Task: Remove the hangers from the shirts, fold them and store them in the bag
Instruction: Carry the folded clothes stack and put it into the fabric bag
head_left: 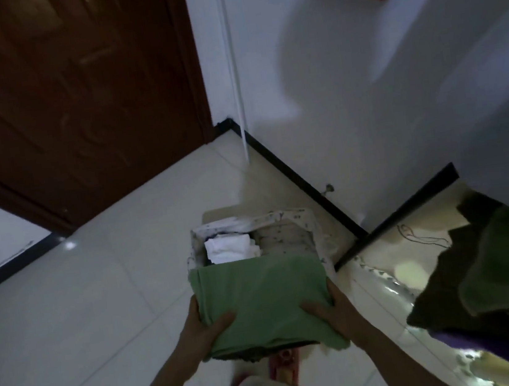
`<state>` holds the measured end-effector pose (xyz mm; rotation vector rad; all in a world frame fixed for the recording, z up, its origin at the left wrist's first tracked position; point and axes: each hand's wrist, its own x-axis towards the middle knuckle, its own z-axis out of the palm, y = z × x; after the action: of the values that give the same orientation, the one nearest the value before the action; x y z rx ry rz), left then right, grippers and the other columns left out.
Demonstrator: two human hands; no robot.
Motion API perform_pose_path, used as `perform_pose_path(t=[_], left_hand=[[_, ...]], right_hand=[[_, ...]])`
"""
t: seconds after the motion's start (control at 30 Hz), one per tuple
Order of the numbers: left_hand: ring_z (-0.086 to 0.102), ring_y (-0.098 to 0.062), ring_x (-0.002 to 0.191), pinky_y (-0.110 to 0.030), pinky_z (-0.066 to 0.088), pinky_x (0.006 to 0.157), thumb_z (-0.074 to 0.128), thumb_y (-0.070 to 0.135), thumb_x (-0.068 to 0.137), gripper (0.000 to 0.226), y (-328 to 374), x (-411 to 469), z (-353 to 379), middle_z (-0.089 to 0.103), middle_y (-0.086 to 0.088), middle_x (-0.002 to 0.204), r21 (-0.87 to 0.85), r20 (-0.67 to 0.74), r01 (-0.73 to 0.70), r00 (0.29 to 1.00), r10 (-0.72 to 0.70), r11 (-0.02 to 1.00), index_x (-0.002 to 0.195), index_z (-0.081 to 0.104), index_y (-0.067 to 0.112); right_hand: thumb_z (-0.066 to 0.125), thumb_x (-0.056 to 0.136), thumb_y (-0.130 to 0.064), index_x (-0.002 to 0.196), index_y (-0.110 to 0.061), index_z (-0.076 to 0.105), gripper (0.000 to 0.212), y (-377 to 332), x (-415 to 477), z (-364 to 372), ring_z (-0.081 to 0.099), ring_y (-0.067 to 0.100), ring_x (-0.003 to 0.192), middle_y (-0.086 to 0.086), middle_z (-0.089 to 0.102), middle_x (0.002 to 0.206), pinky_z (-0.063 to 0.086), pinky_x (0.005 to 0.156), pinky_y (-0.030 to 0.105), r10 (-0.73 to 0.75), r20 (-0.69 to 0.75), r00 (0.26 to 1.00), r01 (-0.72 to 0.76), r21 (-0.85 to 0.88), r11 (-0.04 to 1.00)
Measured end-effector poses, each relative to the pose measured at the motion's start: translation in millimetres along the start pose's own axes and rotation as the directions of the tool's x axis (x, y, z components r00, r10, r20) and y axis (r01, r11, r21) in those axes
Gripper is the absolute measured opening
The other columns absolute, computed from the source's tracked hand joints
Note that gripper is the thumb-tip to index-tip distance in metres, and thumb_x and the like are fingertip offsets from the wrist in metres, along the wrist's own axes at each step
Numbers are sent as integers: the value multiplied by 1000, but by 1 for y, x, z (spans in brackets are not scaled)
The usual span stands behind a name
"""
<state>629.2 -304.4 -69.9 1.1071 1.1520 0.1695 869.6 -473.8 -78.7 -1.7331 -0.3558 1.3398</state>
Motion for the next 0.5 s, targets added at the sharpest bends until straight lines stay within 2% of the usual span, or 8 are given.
perform_pose_path(t=[0.1, 0.17, 0.27, 0.33, 0.4, 0.47, 0.5], left_hand=[[65, -17, 102, -34, 57, 80, 88, 46, 55, 102, -11, 73, 3, 60, 5, 120, -8, 35, 30, 999, -30, 1000, 139, 33, 31], [63, -21, 106, -39, 57, 86, 88, 48, 53, 108, -16, 100, 4, 58, 0, 126, -18, 52, 68, 996, -67, 998, 142, 30, 31], [65, -18, 102, -31, 59, 76, 90, 49, 47, 109, -50, 177, 14, 59, 4, 121, -12, 88, 105, 991, -104, 994, 138, 33, 34], [66, -16, 98, -29, 59, 72, 91, 46, 48, 106, -83, 248, 26, 60, 8, 116, -22, 108, 127, 986, -123, 992, 137, 33, 36], [65, -12, 95, -24, 57, 66, 84, 40, 58, 102, -115, 313, 42, 57, 12, 112, -21, 146, 136, 981, -131, 991, 142, 27, 35], [62, -9, 97, -20, 56, 65, 83, 47, 55, 107, -141, 375, 65, 55, 14, 115, -25, 197, 99, 976, -93, 995, 143, 23, 35], [61, -8, 100, -20, 57, 68, 85, 54, 50, 112, -150, 404, 77, 54, 14, 118, -27, 223, 76, 972, -69, 997, 142, 24, 36]], right_hand=[[79, 72, -34, 139, -29, 36, 79, 16, 68, -8, 65, -3, 96, -12, 58, 121, 54, 71, 14, 29, -38, 999, -29, -19, 999], [79, 70, -40, 147, -25, 28, 93, 31, 89, -12, 60, 13, 111, 0, 53, 136, 54, 86, 27, 83, -81, 993, -86, -43, 995], [77, 72, -43, 152, -25, 15, 103, 76, 158, -20, 46, 29, 128, 7, 35, 151, 44, 104, 45, 149, -159, 976, -160, -62, 985], [76, 72, -45, 152, -25, 13, 103, 107, 224, -31, 44, 30, 131, 9, 31, 153, 42, 105, 46, 180, -195, 964, -198, -76, 977], [74, 74, -45, 152, -26, 12, 101, 137, 277, -48, 44, 28, 130, 7, 30, 153, 44, 100, 39, 178, -205, 963, -201, -99, 975], [74, 72, -47, 150, -28, 16, 99, 164, 323, -71, 48, 21, 123, 4, 34, 151, 45, 93, 31, 99, -226, 969, -134, -143, 981], [74, 68, -49, 150, -28, 18, 101, 174, 345, -85, 49, 20, 122, 4, 37, 150, 47, 94, 33, 66, -240, 969, -105, -156, 982]])
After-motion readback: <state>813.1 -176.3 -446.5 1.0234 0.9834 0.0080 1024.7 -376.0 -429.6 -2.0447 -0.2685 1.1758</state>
